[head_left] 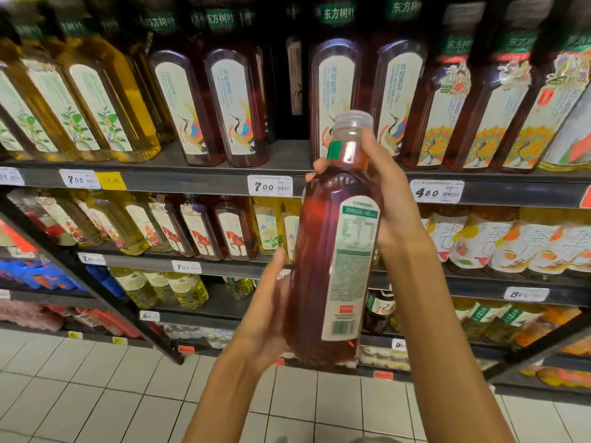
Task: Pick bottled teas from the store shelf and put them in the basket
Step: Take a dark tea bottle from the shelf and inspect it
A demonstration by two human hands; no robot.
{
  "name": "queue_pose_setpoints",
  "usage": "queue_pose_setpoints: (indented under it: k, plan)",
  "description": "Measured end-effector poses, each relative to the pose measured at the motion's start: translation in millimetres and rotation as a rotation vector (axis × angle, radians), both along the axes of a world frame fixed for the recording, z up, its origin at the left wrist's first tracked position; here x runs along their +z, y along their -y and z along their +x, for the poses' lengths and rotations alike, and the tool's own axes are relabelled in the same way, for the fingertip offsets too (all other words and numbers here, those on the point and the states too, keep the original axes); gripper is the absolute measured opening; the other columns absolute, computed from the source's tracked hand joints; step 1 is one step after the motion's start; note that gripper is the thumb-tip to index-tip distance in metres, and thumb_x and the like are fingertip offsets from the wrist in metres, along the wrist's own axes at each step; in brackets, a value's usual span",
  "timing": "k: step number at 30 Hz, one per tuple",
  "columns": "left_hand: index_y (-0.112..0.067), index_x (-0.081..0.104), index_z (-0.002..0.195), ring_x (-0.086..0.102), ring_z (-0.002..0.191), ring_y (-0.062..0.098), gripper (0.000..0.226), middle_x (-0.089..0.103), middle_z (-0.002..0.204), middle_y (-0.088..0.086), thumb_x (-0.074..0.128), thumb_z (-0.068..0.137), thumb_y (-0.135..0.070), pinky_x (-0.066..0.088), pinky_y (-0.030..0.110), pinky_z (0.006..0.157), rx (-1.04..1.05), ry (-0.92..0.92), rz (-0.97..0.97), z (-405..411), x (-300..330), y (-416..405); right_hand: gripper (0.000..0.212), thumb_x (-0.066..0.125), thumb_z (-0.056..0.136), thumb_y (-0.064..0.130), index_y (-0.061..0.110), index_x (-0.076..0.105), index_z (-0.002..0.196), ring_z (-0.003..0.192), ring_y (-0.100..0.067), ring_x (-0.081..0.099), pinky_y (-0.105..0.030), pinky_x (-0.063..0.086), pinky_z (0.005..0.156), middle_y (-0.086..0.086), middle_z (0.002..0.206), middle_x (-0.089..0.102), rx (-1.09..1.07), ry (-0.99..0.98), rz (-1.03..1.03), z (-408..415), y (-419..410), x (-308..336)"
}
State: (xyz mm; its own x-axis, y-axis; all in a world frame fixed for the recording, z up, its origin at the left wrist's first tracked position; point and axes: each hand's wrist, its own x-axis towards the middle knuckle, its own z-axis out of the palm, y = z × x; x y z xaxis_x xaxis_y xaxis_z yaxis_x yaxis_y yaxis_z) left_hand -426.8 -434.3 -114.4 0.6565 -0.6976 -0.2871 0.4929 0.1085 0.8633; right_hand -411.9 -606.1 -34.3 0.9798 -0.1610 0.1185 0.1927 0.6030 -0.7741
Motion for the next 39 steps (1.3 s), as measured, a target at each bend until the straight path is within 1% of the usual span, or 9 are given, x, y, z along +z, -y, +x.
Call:
queue_pose_setpoints:
  k: [8,11,16,24,29,32,34,37,39]
  plan:
    - [-0.03,0.066,0.118,0.066,0.108,0.027,0.062,0.068,0.118,0.01,0.041,0.078,-0.07,0.053,0.047,0.09,0.08,-0.028,-0.115,-2.5,-2.4,6.0,0.032,0.052,0.095,0.043,0.019,0.073,0.089,0.075,-0.018,0.071,-0.032,0.058,0.076,-0.011,0.088,0.075,-0.183,-0.072,-0.316,7.9,-3.1,1.7]
    - [-0.014,0.058,0.13,0.064,0.098,0.035,0.071,0.065,0.115,0.019,0.039,0.087,-0.068,0.051,0.049,0.088,0.002,-0.148,-0.239,-3.3,0.7,7.5,0.027,0.056,0.093,0.039,0.021,0.076,0.09,0.087,-0.018,0.07,-0.035,0.053,0.092,-0.008,0.093,0.074,-0.121,-0.053,-0.218,6.9,0.7,-0.4]
    - [-0.006,0.066,0.117,0.068,0.084,0.036,0.073,0.068,0.101,0.022,0.039,0.087,-0.067,0.056,0.049,0.078,-0.138,-0.348,-0.374,-8.7,1.3,9.2,0.044,0.058,0.084,0.043,0.008,0.063,0.111,0.101,-0.027,0.065,-0.043,0.047,0.1,-0.017,0.108,0.068,0.077,-0.099,0.078,7.3,-5.2,-12.4]
    - [-0.035,0.066,0.118,0.067,0.106,0.019,0.058,0.071,0.114,0.002,0.041,0.078,-0.07,0.055,0.037,0.089,0.078,0.098,-0.011,2.4,9.9,1.0,0.045,0.057,0.091,0.042,0.001,0.062,0.107,0.085,-0.024,0.068,-0.04,0.053,0.087,-0.012,0.091,0.072,-0.087,-0.026,-0.093,10.7,3.5,-3.6]
    - [-0.026,0.056,0.131,0.067,0.107,0.022,0.066,0.069,0.118,0.006,0.046,0.08,-0.066,0.056,0.036,0.087,0.092,0.029,-0.093,2.6,13.9,5.0,0.032,0.062,0.088,0.039,0.011,0.071,0.1,0.088,-0.018,0.069,-0.036,0.055,0.087,-0.009,0.095,0.073,-0.094,-0.026,-0.155,10.1,6.0,3.3]
    - [-0.009,0.058,0.128,0.067,0.091,0.028,0.068,0.068,0.107,0.013,0.047,0.085,-0.061,0.053,0.044,0.084,0.06,-0.122,-0.162,0.3,19.0,6.7,0.034,0.057,0.087,0.041,0.014,0.071,0.101,0.091,-0.015,0.068,-0.032,0.054,0.089,-0.004,0.094,0.072,0.036,0.015,-0.057,10.1,11.4,7.2]
    - [0.0,0.06,0.111,0.066,0.073,0.029,0.071,0.063,0.092,0.019,0.065,0.073,-0.06,0.056,0.04,0.07,-0.112,-0.23,-0.215,-3.2,24.3,13.3,0.041,0.053,0.085,0.044,0.01,0.064,0.105,0.087,-0.017,0.068,-0.031,0.054,0.085,-0.006,0.091,0.071,0.11,0.023,0.027,12.9,7.9,8.9]
    - [-0.006,0.055,0.09,0.062,0.054,0.019,0.099,0.056,0.076,0.013,0.095,0.009,-0.047,0.054,0.025,0.047,-0.162,-0.283,-0.197,-12.2,28.9,23.3,0.049,0.053,0.079,0.047,0.009,0.062,0.108,0.084,-0.024,0.069,-0.035,0.053,0.084,-0.011,0.088,0.071,0.227,0.027,0.174,17.5,-4.2,8.8]
    - [-0.008,0.059,0.104,0.066,0.075,0.023,0.096,0.062,0.092,0.015,0.088,0.029,-0.06,0.057,0.028,0.063,-0.075,-0.233,-0.156,-11.4,20.7,21.3,0.045,0.054,0.084,0.043,0.006,0.061,0.109,0.08,-0.024,0.068,-0.036,0.051,0.084,-0.01,0.083,0.069,0.214,0.02,0.179,19.6,-5.9,8.9]
